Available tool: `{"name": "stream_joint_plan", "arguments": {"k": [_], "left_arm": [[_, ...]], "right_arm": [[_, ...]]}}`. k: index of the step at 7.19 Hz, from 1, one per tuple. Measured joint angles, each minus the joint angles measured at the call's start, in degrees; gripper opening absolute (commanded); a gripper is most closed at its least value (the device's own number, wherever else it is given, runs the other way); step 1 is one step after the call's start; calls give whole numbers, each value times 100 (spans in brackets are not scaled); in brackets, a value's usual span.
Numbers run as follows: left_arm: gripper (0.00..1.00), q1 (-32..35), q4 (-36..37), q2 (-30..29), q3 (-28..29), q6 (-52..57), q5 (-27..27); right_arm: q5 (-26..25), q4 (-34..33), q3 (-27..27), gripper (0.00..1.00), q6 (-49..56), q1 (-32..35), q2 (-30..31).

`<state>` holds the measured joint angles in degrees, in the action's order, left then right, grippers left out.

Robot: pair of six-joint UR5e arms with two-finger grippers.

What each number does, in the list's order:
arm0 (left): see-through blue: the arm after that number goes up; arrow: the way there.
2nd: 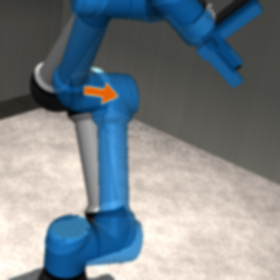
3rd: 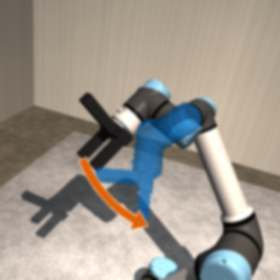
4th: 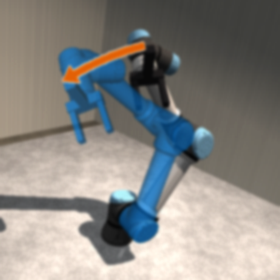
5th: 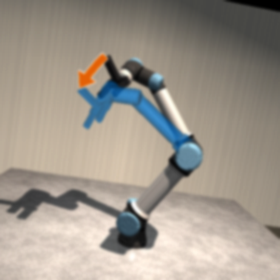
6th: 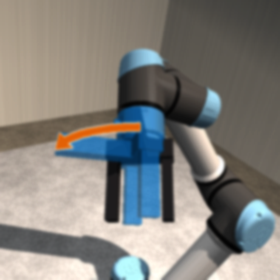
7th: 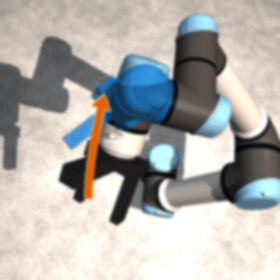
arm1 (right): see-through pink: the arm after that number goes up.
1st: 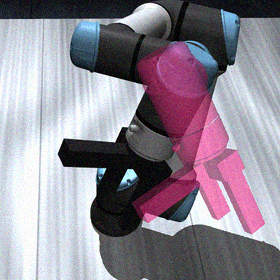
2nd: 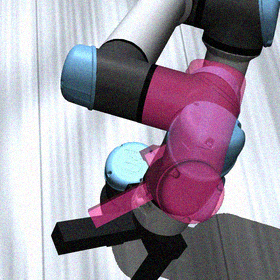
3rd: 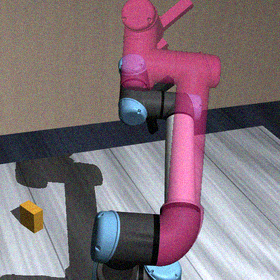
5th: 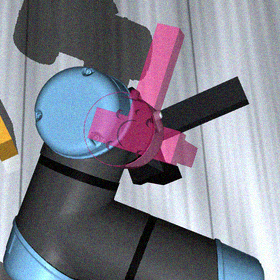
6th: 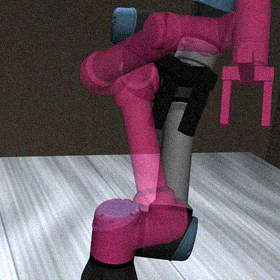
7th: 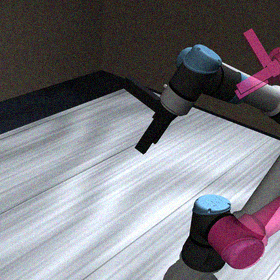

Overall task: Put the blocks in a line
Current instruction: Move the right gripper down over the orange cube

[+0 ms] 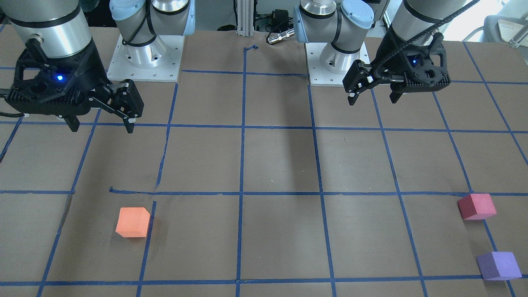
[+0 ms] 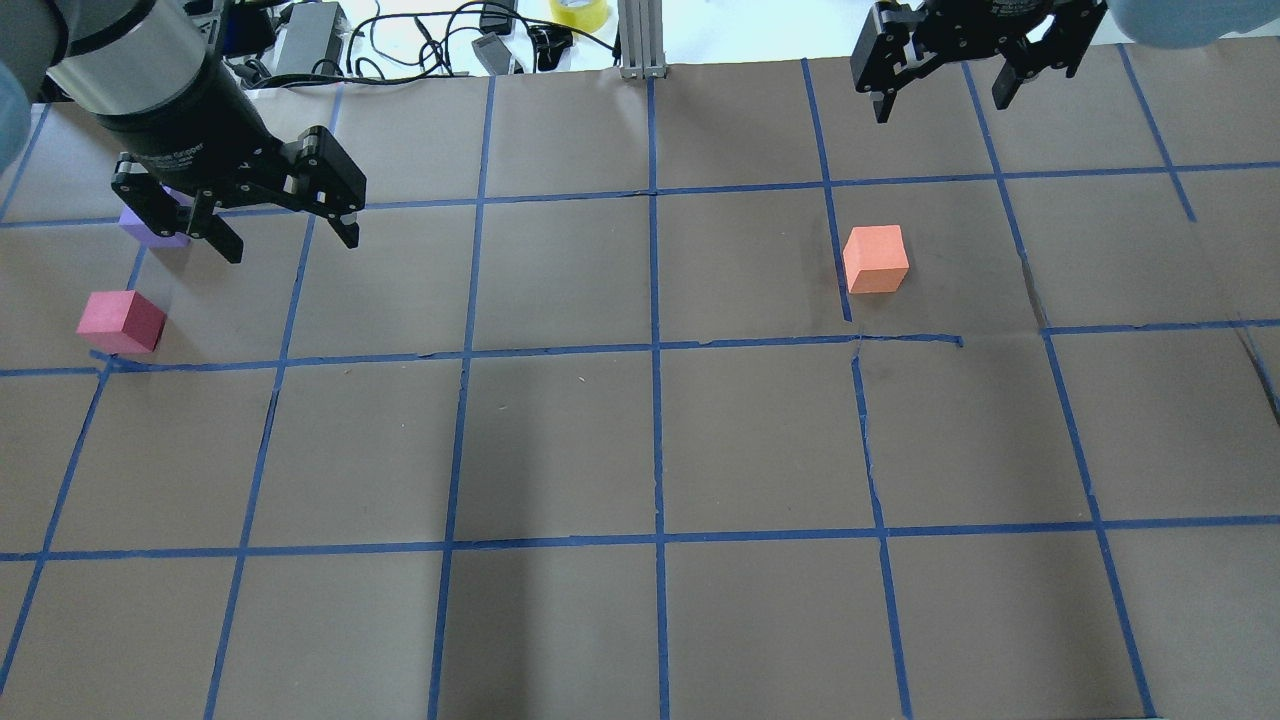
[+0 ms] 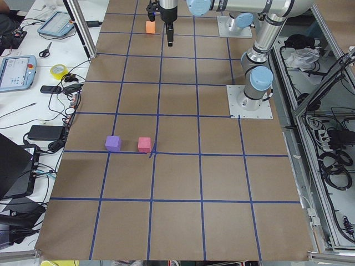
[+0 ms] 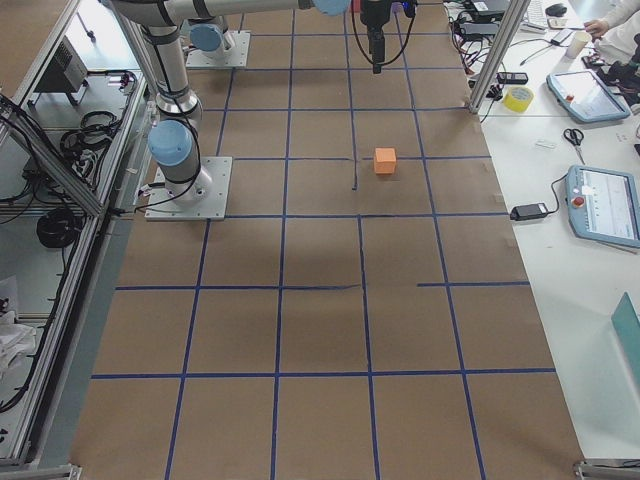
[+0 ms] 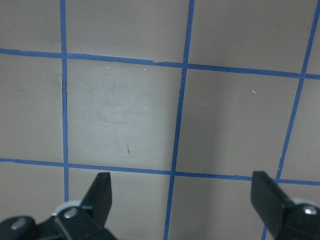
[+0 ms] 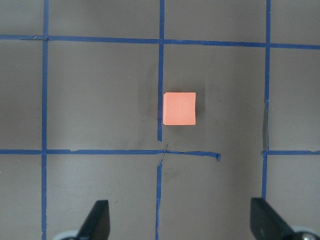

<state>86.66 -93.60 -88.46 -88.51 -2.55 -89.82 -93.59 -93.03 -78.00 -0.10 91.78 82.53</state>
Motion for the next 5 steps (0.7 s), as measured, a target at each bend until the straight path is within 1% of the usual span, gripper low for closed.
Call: {"name": "stream_joint_plan", "arguments": {"k": [2,5], "left_arm": [[100,0,0,4,0,0,-6],[100,0,-2,4,0,0,-9]], "right_arm": [[17,-23,-13,100,5,-9,-6],[175,200,-20,100,91,-125,-65]]}}
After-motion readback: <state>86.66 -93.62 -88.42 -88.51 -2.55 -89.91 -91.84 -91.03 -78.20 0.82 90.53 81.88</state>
